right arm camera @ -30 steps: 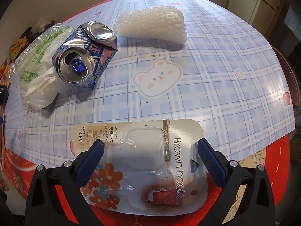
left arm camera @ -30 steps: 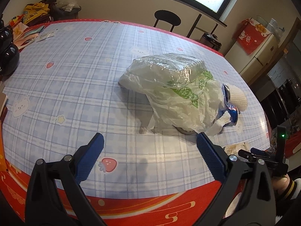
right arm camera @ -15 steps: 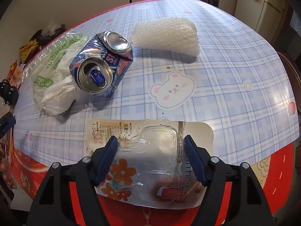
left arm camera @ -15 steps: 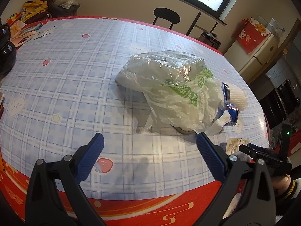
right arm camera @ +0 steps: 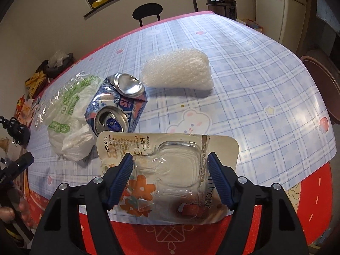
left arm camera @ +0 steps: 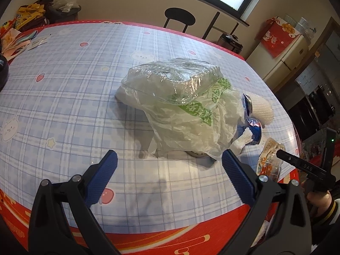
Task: Collect trash
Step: 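Lift the package with the right tool while the left tool grasps a clear plastic clamshell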
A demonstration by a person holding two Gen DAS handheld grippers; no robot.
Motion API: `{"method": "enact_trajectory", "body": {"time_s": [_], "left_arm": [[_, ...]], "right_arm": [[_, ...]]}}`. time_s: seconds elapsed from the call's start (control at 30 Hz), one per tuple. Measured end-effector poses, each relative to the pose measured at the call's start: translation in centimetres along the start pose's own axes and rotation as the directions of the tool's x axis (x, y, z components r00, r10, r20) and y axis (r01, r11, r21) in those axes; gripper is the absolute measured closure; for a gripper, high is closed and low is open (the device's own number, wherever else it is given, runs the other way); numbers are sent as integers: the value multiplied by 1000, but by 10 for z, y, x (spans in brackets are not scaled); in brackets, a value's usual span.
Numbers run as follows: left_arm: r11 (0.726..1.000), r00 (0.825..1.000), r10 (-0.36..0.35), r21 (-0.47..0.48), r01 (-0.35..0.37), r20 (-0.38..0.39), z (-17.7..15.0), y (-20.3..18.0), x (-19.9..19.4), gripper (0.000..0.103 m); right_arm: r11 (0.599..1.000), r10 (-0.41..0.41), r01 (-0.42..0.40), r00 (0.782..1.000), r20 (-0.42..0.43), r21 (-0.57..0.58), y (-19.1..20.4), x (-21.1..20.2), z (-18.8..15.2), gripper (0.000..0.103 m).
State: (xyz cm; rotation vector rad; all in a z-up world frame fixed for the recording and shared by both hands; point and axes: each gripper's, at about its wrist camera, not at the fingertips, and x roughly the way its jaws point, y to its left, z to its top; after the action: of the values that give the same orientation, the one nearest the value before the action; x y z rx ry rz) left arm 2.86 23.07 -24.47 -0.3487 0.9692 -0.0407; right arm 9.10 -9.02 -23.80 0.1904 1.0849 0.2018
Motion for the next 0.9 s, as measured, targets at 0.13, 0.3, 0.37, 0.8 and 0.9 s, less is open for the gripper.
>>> {"method": "enact_trajectory", "body": {"time_s": [0.13, 0.3, 0.37, 0.8, 0.9], "left_arm": [[1000, 1000, -27, 16, 27, 9, 7, -6, 2, 6], [999, 999, -13, 36, 12, 36, 23, -9, 5, 6], [999, 999, 3, 48, -6, 48, 34, -7, 7, 6], [902, 983, 173, 390, -184, 64, 68, -40, 29, 6], [800, 967, 235, 545, -251, 101, 68, -57, 42, 6]], "right_arm": [[1000, 19, -19, 999, 36, 14, 4, -15, 2, 32], [1000, 25, -25, 998, 53, 14, 5, -22, 3, 32], [1000, 22, -23, 999, 50, 20, 4, -21, 2, 32], [998, 25, -28, 998, 58, 54, -2, -24, 6, 32], [998, 28, -31, 998, 55, 59, -2, -22, 7, 32]]}}
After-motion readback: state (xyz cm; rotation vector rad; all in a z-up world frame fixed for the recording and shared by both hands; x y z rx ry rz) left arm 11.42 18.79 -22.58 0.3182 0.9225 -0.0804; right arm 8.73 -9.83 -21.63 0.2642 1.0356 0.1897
